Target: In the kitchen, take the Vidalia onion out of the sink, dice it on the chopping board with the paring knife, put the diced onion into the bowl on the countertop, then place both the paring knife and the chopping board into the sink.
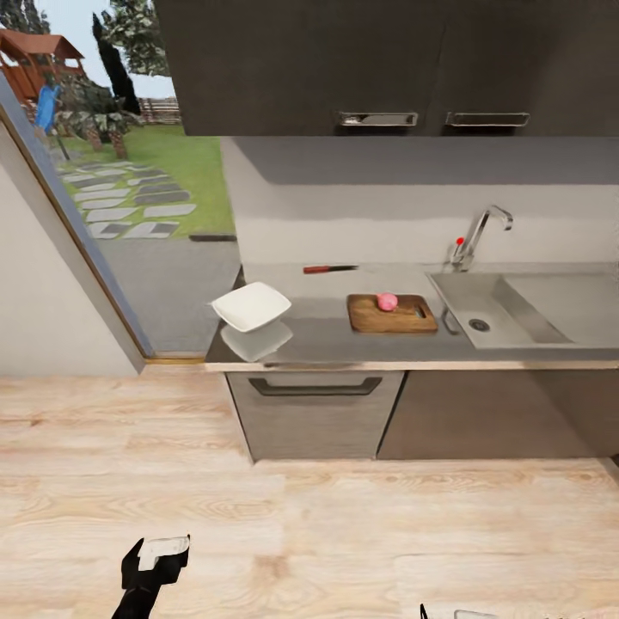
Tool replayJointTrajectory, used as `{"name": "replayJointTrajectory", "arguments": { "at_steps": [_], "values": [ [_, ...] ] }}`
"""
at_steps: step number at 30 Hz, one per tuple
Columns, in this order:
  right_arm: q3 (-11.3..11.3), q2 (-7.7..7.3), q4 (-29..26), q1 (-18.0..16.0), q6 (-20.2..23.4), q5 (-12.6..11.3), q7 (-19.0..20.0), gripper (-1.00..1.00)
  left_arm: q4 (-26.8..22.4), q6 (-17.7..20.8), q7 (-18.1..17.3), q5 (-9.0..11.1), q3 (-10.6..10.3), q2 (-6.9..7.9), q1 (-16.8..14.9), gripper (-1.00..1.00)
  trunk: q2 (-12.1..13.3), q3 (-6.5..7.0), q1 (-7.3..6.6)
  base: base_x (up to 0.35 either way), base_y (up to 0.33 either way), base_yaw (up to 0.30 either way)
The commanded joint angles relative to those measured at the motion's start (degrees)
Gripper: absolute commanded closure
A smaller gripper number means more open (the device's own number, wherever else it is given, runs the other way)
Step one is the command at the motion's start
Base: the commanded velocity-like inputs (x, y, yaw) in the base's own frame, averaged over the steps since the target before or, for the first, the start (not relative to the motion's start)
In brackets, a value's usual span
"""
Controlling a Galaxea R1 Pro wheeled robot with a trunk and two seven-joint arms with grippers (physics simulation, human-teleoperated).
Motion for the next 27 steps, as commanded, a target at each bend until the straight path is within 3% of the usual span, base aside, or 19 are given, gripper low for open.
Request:
{"name": "replayJointTrajectory", "arguments": {
  "at_steps": [1, 27],
  "values": [
    [0.5, -0.07, -0.1, -0.1, -0.2, -0.3, -0.5, -1.00, 0.1, -0.2, 0.4, 0.0, -0.5, -0.03, -0.1, -1.00, -0.1, -0.01, 0.03, 0.000, 0.333, -0.115],
    [0.5, -0.07, 0.0, -0.1, -0.2, -0.3, -0.5, -1.00, 0.1, -0.2, 0.4, 0.0, -0.5, -0.03, -0.1, -1.00, -0.1, 2.34, 0.03, 0.037, 0.333, -0.115]
  ]
}}
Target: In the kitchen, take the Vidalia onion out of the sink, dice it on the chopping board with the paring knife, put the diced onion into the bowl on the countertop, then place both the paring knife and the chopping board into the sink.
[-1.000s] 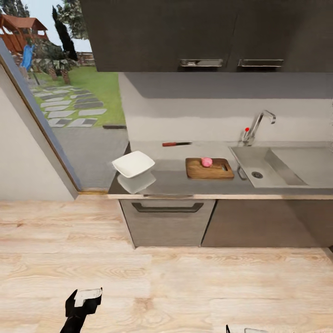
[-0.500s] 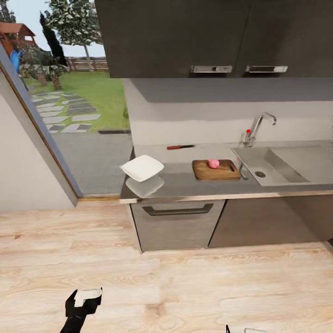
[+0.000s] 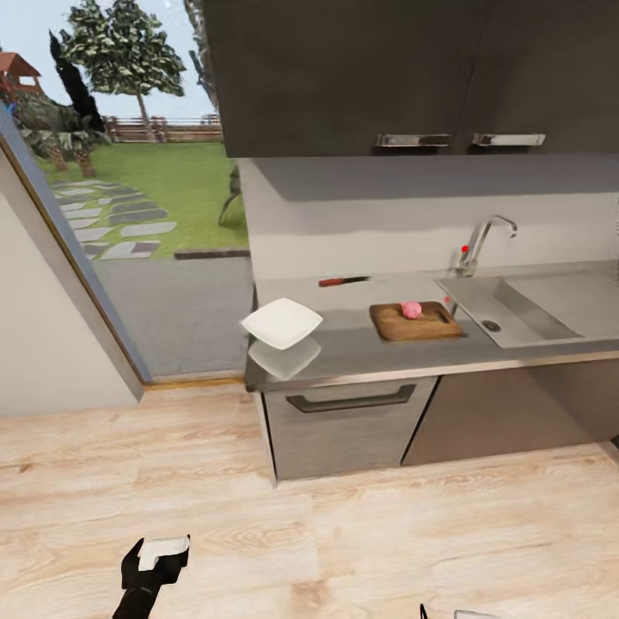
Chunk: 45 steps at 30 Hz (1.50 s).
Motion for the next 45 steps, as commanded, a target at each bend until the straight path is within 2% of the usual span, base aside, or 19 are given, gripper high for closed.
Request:
{"name": "replayJointTrajectory", "arguments": {
  "at_steps": [1, 22, 45],
  "values": [
    [0.5, -0.07, -0.1, -0.1, -0.2, -0.3, -0.5, -1.00, 0.2, -0.2, 0.4, 0.0, -0.5, -0.03, -0.1, -1.00, -0.1, -0.01, 0.04, 0.083, 0.333, -0.115],
    [0.5, -0.07, -0.1, -0.1, -0.2, -0.3, -0.5, -1.00, 0.2, -0.2, 0.4, 0.0, -0.5, -0.03, -0.1, -1.00, -0.1, 1.89, 0.04, 0.085, 0.333, -0.115],
    [0.5, -0.07, -0.1, -0.1, -0.2, -0.3, -0.5, -1.00, 0.2, -0.2, 0.3, 0.0, -0.5, -0.03, -0.1, -1.00, -0.1, 3.97, 0.04, 0.012, 0.333, -0.115]
  ]
}}
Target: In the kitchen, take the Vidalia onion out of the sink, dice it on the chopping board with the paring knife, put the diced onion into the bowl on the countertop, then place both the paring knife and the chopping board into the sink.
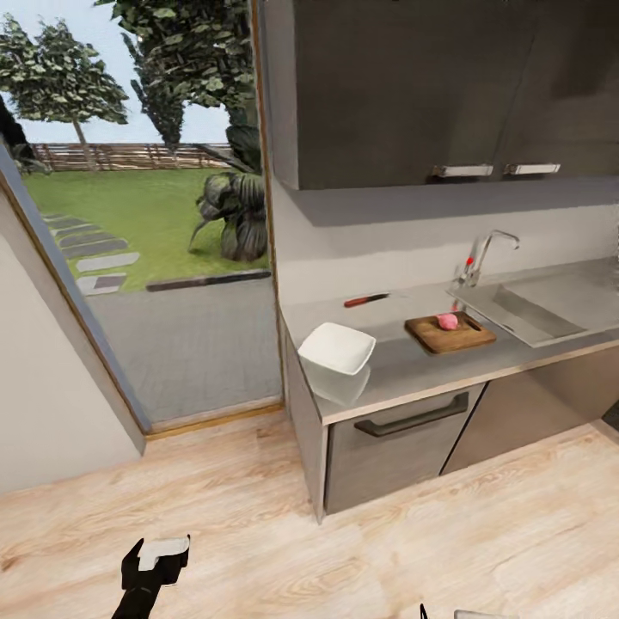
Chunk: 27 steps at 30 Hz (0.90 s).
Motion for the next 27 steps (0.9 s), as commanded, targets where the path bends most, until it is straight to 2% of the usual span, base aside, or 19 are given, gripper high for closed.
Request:
{"name": "replayJointTrajectory", "arguments": {
  "at_steps": [1, 10, 27],
  "values": [
    [0.5, -0.07, -0.1, -0.1, -0.2, -0.3, -0.5, -1.00, 0.1, -0.2, 0.4, 0.0, -0.5, -0.03, -0.1, -1.00, -0.1, -0.02, 0.04, 0.088, 0.331, -0.115],
    [0.5, -0.07, -0.1, -0.1, -0.8, -0.3, -0.5, -1.00, 0.1, -0.2, 0.3, 0.0, -0.5, -0.09, -0.1, -1.00, -0.1, 0.79, 0.04, 0.160, 0.308, -0.115],
    [0.5, -0.09, 0.1, -0.1, -1.8, -0.3, -0.5, -1.00, 0.2, -0.2, 0.3, 0.0, -0.5, -0.10, -0.1, -1.00, -0.1, 2.33, 0.04, 0.234, 0.244, -0.116]
  ]
}}
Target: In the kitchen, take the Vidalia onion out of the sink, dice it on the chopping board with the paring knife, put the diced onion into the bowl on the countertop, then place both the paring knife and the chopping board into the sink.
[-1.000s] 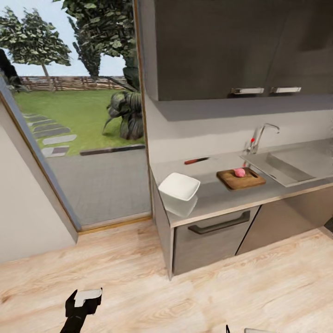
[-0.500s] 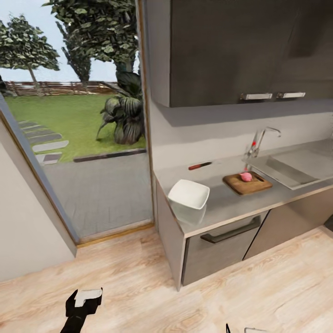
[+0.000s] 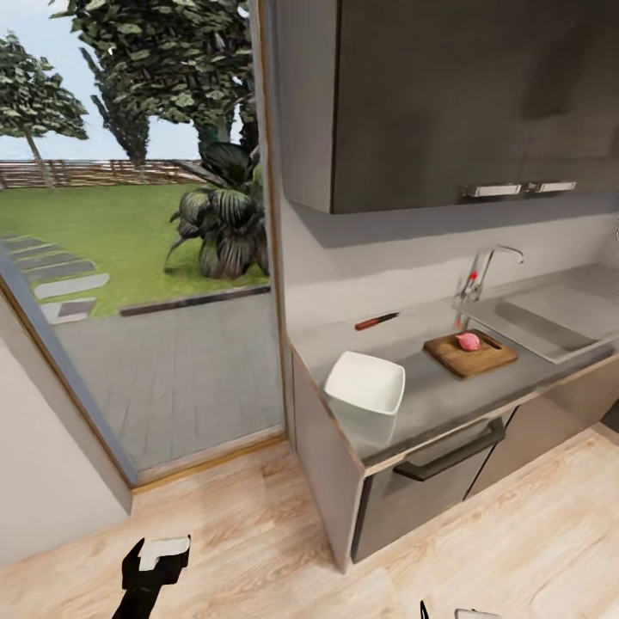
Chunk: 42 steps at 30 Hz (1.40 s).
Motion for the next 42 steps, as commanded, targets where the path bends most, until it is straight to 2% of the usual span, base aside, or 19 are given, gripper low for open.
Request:
{"name": "replayJointTrajectory", "arguments": {
  "at_steps": [1, 15, 22, 34, 42],
  "values": [
    [0.5, -0.05, 0.1, -0.1, -0.2, -0.3, -0.5, -1.00, 0.1, -0.2, 0.4, 0.0, -0.5, -0.02, -0.1, -1.00, -0.1, -0.03, 0.06, 0.128, 0.117, -0.118],
    [0.5, -0.05, 0.5, -0.1, -0.2, -0.3, -0.5, -1.00, 0.2, -0.2, 0.4, 0.0, -0.5, -0.04, -0.1, -1.00, -0.1, 1.22, 0.06, 0.023, 0.021, -0.118],
    [0.5, -0.05, 0.5, -0.1, -0.2, -0.4, -0.5, -1.00, 0.1, -0.2, 0.4, 0.0, -0.5, -0.04, -0.1, -1.00, -0.1, 1.29, 0.06, 0.000, 0.000, -0.051],
    [0.5, -0.05, 0.5, -0.1, -0.2, -0.3, -0.5, -1.00, 0.2, -0.2, 0.4, 0.0, -0.5, -0.04, -0.1, -1.00, -0.1, 1.63, 0.06, 0.006, 0.006, -0.238],
    [0.5, -0.05, 0.7, -0.1, -0.2, -0.3, -0.5, -1.00, 0.2, -0.2, 0.4, 0.0, -0.6, -0.04, -0.1, -1.00, -0.1, 1.95, 0.06, 0.150, 0.107, -0.185]
  ]
}}
